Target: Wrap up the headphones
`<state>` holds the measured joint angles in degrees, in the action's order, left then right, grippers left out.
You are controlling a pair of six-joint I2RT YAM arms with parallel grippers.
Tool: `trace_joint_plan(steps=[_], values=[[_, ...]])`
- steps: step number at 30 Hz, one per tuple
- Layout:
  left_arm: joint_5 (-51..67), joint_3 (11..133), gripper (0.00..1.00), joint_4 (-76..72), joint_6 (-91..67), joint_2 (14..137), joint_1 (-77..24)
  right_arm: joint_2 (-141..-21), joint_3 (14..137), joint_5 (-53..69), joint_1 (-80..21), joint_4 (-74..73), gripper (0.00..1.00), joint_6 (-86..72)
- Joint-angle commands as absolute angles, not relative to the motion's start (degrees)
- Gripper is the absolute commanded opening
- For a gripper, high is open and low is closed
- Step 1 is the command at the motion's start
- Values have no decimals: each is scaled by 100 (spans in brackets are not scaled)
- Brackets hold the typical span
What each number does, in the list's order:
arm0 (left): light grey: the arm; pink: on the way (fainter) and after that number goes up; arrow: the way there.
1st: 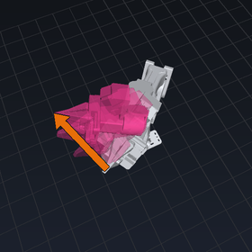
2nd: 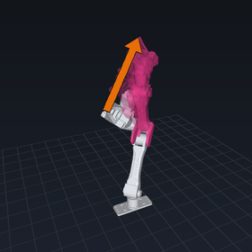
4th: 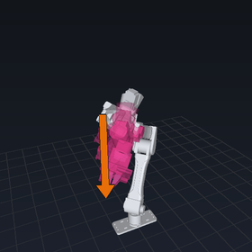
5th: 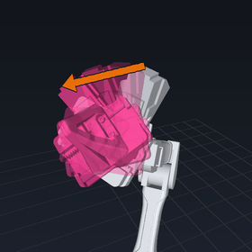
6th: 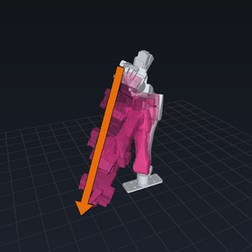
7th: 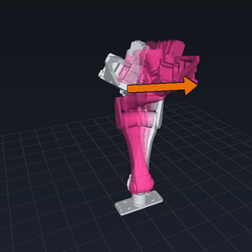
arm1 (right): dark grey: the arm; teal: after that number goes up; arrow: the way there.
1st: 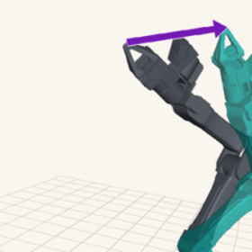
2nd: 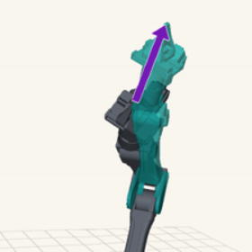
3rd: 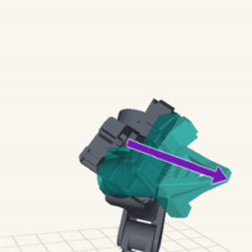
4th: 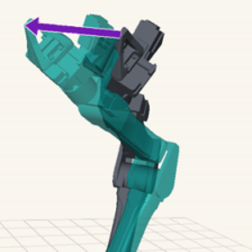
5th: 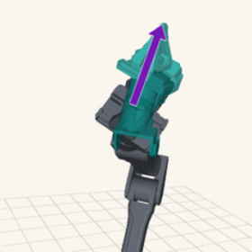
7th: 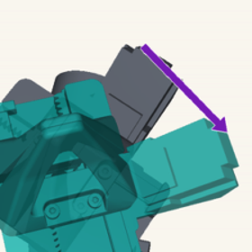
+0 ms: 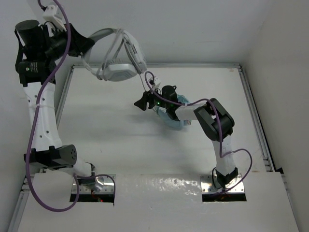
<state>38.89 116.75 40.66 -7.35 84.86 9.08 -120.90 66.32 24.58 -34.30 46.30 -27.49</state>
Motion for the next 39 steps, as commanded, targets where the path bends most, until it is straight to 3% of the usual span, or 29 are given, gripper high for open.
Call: trace_joint_plan(steps=[1,4,5,6,13,15,16,17,19,21,22,26,36,38,39], values=[[4174,12234,0,3235,-1669,8472,1309,-12199,6601,2041,-3551,4694,63,-2471],[4131,12340,0,3173,-1740,8543,1415,-12225,6469,1872,-3647,4711,57,-2347],[4131,12340,0,3155,-1749,8560,1424,-12234,6443,1829,-3665,4754,51,-2321],[4105,12331,0,3138,-1749,8569,1433,-12226,6416,1802,-3709,4781,37,-2268],[3780,12077,0,2848,-1846,8622,1626,-11761,5907,1512,-4034,4824,0,-1741],[3744,11980,0,2760,-1846,8648,1635,-11681,5740,1372,-4192,5000,0,-1539],[3735,11910,0,2690,-1846,8666,1643,-11646,5731,1293,-4245,5062,13,-1512],[3718,11883,0,2663,-1828,8657,1644,-11646,5757,1257,-4245,5002,34,-1494],[3639,11918,0,2654,-1741,8640,1644,-11680,5915,1213,-4245,4861,66,-1503],[3604,12005,0,2707,-1609,8622,1635,-11751,6081,1003,-4245,5052,92,-1564],[3612,12110,0,2768,-1582,8622,1626,-11873,6169,941,-4236,5149,99,-1599],[3779,12665,0,3348,-1275,8736,1539,-12338,7098,713,-4254,5221,99,-1845],[3138,12480,0,3893,-440,8253,695,-13052,8147,-622,-4271,5186,98,-1828],[3146,12489,0,3955,-387,8235,633,-13078,8191,-1062,-4271,5185,86,-1776],[3164,12489,0,3981,-378,8209,598,-13087,8165,-1124,-4271,5238,67,-1758]])
